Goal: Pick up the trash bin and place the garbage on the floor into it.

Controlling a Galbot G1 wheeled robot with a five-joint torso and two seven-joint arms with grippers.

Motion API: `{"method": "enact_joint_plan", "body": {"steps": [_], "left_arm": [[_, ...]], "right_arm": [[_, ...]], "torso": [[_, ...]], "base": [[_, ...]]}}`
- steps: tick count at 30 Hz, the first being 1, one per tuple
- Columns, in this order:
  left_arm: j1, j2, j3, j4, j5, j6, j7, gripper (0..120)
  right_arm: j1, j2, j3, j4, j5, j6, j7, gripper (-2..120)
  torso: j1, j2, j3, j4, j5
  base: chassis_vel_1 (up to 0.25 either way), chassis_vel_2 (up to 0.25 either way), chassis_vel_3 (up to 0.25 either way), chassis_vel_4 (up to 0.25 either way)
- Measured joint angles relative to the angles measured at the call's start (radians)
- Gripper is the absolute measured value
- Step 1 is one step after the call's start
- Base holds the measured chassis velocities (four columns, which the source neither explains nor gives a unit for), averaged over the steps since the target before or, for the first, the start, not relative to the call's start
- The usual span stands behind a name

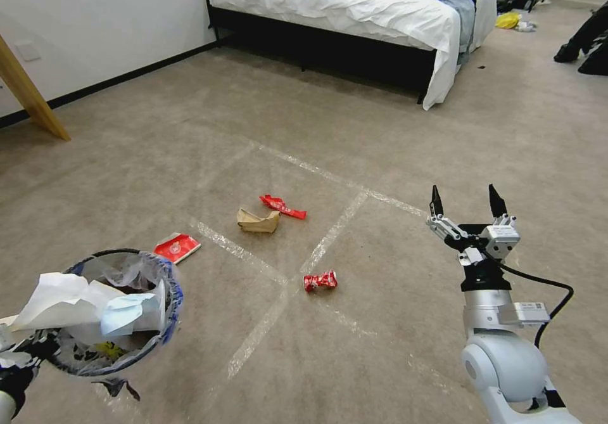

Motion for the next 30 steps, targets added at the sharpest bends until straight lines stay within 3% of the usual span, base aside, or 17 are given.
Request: {"method": "enact_joint_plan", "body": {"steps": [13, 17, 19, 22, 25, 27, 30], "left_arm": [[0.002, -0.001, 0.000, 0.000, 0.001, 0.000, 0.000, 1], [0.006, -0.003, 0.000, -0.002, 0.002, 0.000, 0.000, 1], [0.008, -0.004, 0.001, -0.002, 0.004, -0.001, 0.001, 1], [0.009, -0.005, 0.001, -0.002, 0.005, -0.001, 0.001, 1], [0.012, -0.010, 0.002, -0.002, 0.009, -0.002, 0.001, 1], [0.012, -0.010, 0.002, -0.002, 0.009, -0.002, 0.001, 1], [0.015, -0.025, 0.004, -0.002, 0.019, -0.005, 0.002, 1]], "right_arm": [[0.009, -0.007, -0.013, -0.008, -0.009, 0.017, -0.003, 100], [0.035, -0.054, -0.033, -0.019, -0.059, 0.000, -0.010, 100], [0.058, -0.144, -0.080, -0.033, -0.084, -0.079, 0.007, 100], [0.070, -0.198, -0.112, -0.037, -0.085, -0.152, 0.021, 100], [0.125, -0.343, -0.242, -0.047, -0.013, -0.424, 0.078, 100], [0.125, -0.343, -0.242, -0.047, -0.013, -0.424, 0.078, 100], [0.289, -0.494, -0.439, -0.097, 0.146, -0.691, 0.005, 100]], "torso": [[0.000, 0.000, 0.000, 0.0000, 0.0000], [0.000, 0.000, 0.000, -0.0002, 0.0000], [0.000, 0.000, 0.000, -0.0001, 0.0003], [0.000, 0.000, 0.000, 0.0003, -0.0001], [0.000, 0.000, 0.000, 0.0000, 0.0002], [0.000, 0.000, 0.000, 0.0000, 0.0002], [0.000, 0.000, 0.000, 0.0003, 0.0001]], "base": [[-0.096, 0.112, 0.100, -0.104], [-0.023, 0.053, 0.026, -0.045], [0.000, 0.000, 0.000, 0.000], [0.000, 0.000, 0.000, 0.000], [0.000, 0.000, 0.000, 0.000], [0.000, 0.000, 0.000, 0.000], [0.000, 0.000, 0.000, 0.000]]}}
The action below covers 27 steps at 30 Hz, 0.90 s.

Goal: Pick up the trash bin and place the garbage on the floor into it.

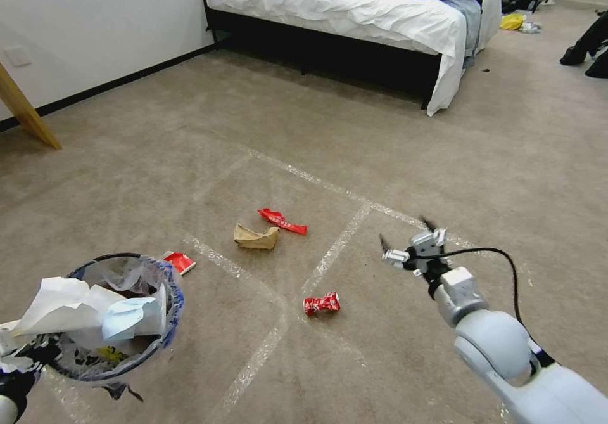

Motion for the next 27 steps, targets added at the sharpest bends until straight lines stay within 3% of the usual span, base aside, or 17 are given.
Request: {"method": "enact_joint_plan", "body": {"steps": [3, 5, 6, 9, 10, 12, 13, 15, 18, 27], "left_arm": [[0.001, -0.003, 0.000, 0.000, 0.002, 0.000, 0.000, 1], [0.003, -0.009, 0.000, 0.000, 0.010, -0.001, 0.000, 1], [0.003, -0.009, 0.000, 0.000, 0.010, -0.001, 0.000, 1], [0.009, -0.023, 0.005, 0.000, 0.034, -0.009, 0.003, 1], [0.009, -0.023, 0.005, 0.000, 0.034, -0.009, 0.003, 1], [0.011, -0.033, 0.006, 0.000, 0.044, -0.011, 0.005, 1], [0.011, -0.033, 0.006, 0.000, 0.044, -0.011, 0.005, 1], [0.012, -0.041, 0.005, 0.002, 0.053, -0.014, 0.006, 1], [0.013, -0.048, -0.002, 0.004, 0.054, -0.016, 0.006, 1], [0.019, -0.064, -0.015, 0.009, 0.063, -0.023, 0.006, 1]], "right_arm": [[0.037, -0.028, -0.044, -0.026, 0.006, -0.015, -0.046, 100], [0.115, -0.078, -0.141, -0.081, -0.008, -0.032, -0.164, 100], [0.115, -0.078, -0.141, -0.081, -0.008, -0.032, -0.164, 100], [0.270, -0.101, -0.308, -0.196, -0.117, 0.026, -0.405, 100], [0.270, -0.101, -0.308, -0.196, -0.117, 0.026, -0.405, 100], [0.362, -0.093, -0.372, -0.258, -0.181, 0.081, -0.557, 100], [0.362, -0.093, -0.372, -0.258, -0.181, 0.081, -0.557, 100], [0.460, -0.071, -0.448, -0.322, -0.244, 0.117, -0.727, 100], [0.521, -0.041, -0.519, -0.371, -0.280, 0.140, -0.790, 98], [0.595, 0.051, -0.664, -0.486, -0.326, 0.168, -0.799, 98]], "torso": [[0.000, 0.000, 0.000, 0.0000, -0.0001], [0.000, 0.000, 0.000, -0.0008, -0.0002], [0.000, 0.000, 0.000, -0.0008, -0.0002], [0.000, 0.000, 0.000, -0.0004, 0.0001], [0.000, 0.000, 0.000, -0.0004, 0.0001], [0.000, 0.000, 0.000, -0.0001, 0.0000], [0.000, 0.000, 0.000, -0.0001, 0.0000], [0.000, 0.000, 0.000, -0.0001, -0.0002], [0.000, 0.000, 0.000, -0.0005, -0.0004], [0.000, 0.000, 0.000, -0.0003, -0.0003]], "base": [[0.000, 0.000, 0.000, 0.000], [0.000, 0.000, 0.000, 0.000], [0.000, 0.000, 0.000, 0.000], [0.000, 0.000, 0.000, 0.000], [0.000, 0.000, 0.000, 0.000], [0.000, 0.000, 0.000, 0.000], [0.000, 0.000, 0.000, 0.000], [0.000, 0.000, 0.000, 0.000], [0.000, 0.000, 0.000, 0.000], [0.000, 0.000, 0.000, 0.000]]}}
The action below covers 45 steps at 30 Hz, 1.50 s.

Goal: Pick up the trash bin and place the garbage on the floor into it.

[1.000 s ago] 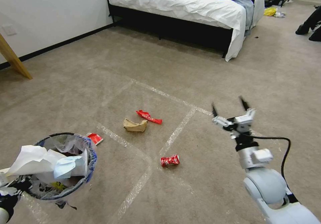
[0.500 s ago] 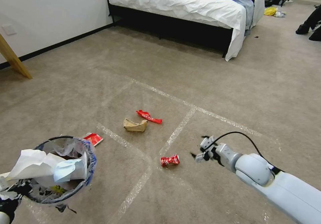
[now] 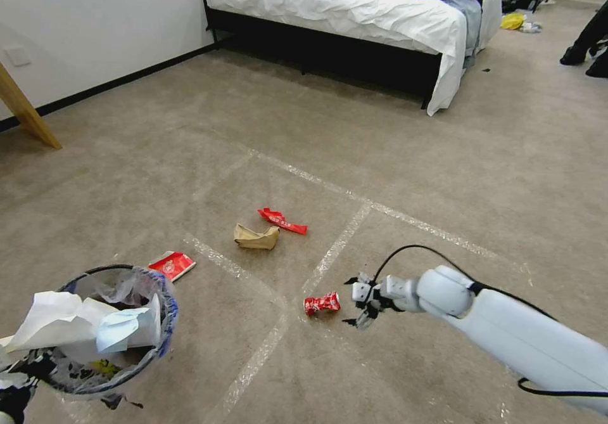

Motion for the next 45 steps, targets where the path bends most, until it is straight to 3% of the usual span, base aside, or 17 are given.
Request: {"method": "enact_joint_plan", "body": {"steps": [8, 25, 28, 45], "left_arm": [[0.002, -0.016, -0.004, -0.001, 0.001, -0.001, 0.000, 1], [0.006, -0.020, -0.009, -0.012, 0.001, -0.002, -0.003, 1], [0.006, -0.020, -0.010, -0.012, 0.001, -0.002, -0.003, 1], [0.001, -0.012, -0.010, -0.013, -0.003, -0.002, -0.004, 1]], "right_arm": [[0.017, 0.103, -0.035, -0.168, -0.055, 0.071, 0.003, 98], [0.007, 0.232, -0.019, -0.397, -0.072, 0.166, 0.091, 93], [0.007, 0.245, -0.017, -0.417, -0.073, 0.173, 0.100, 89], [0.011, 0.368, -0.016, -0.526, -0.074, 0.230, 0.144, 88]], "torso": [[0.000, 0.000, 0.000, 0.0001, 0.0002], [0.000, 0.000, 0.000, -0.0001, 0.0000], [0.000, 0.000, 0.000, 0.0000, 0.0000], [0.000, 0.000, 0.000, 0.0001, 0.0000]], "base": [[0.000, 0.000, 0.000, 0.000], [0.000, 0.000, 0.000, 0.000], [0.000, 0.000, 0.000, 0.000], [0.000, 0.000, 0.000, 0.000]]}}
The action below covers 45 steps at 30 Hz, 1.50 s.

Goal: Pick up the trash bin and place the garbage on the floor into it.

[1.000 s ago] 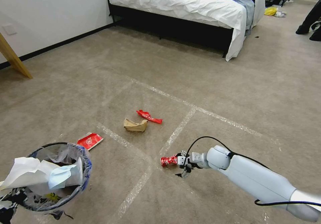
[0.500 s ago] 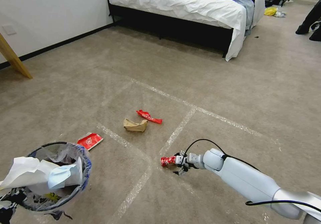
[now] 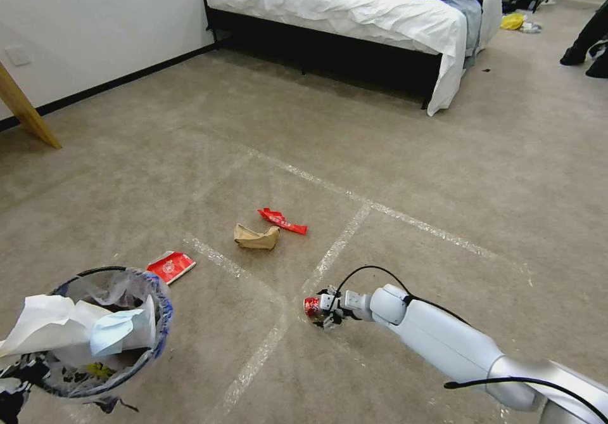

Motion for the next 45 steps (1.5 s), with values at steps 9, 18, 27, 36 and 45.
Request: {"method": "enact_joint_plan", "body": {"steps": [9, 18, 27, 36, 45], "left_arm": [[-0.002, 0.001, 0.003, 0.000, 0.000, 0.000, 0.000, 1], [-0.002, 0.003, 0.003, 0.000, 0.000, 0.001, -0.002, 1], [-0.001, 0.003, 0.004, 0.003, 0.002, 0.002, -0.002, 1], [-0.007, 0.002, 0.008, 0.012, 0.006, 0.002, -0.003, 1], [-0.008, 0.003, 0.008, 0.017, 0.006, 0.002, -0.003, 1]], "right_arm": [[0.006, 0.034, -0.001, -0.043, -0.011, 0.027, 0.007, 85], [0.012, 0.058, 0.002, -0.081, -0.030, 0.052, 0.009, 81], [0.015, 0.075, 0.009, -0.119, -0.050, 0.067, 0.018, 78], [0.017, 0.087, 0.015, -0.144, -0.060, 0.077, 0.026, 57], [0.014, 0.093, 0.018, -0.154, -0.062, 0.086, 0.033, 49]], "torso": [[0.000, 0.000, 0.000, -0.0001, 0.0000], [0.000, 0.000, 0.000, -0.0001, 0.0001], [0.000, 0.000, 0.000, -0.0001, 0.0001], [0.000, 0.000, 0.000, -0.0001, 0.0001], [0.000, 0.000, 0.000, -0.0002, 0.0000]], "base": [[0.000, 0.000, 0.000, 0.000], [0.000, 0.000, 0.000, 0.000], [0.000, 0.000, 0.000, 0.000], [0.000, 0.000, 0.000, 0.000], [0.000, 0.000, 0.000, 0.000]]}}
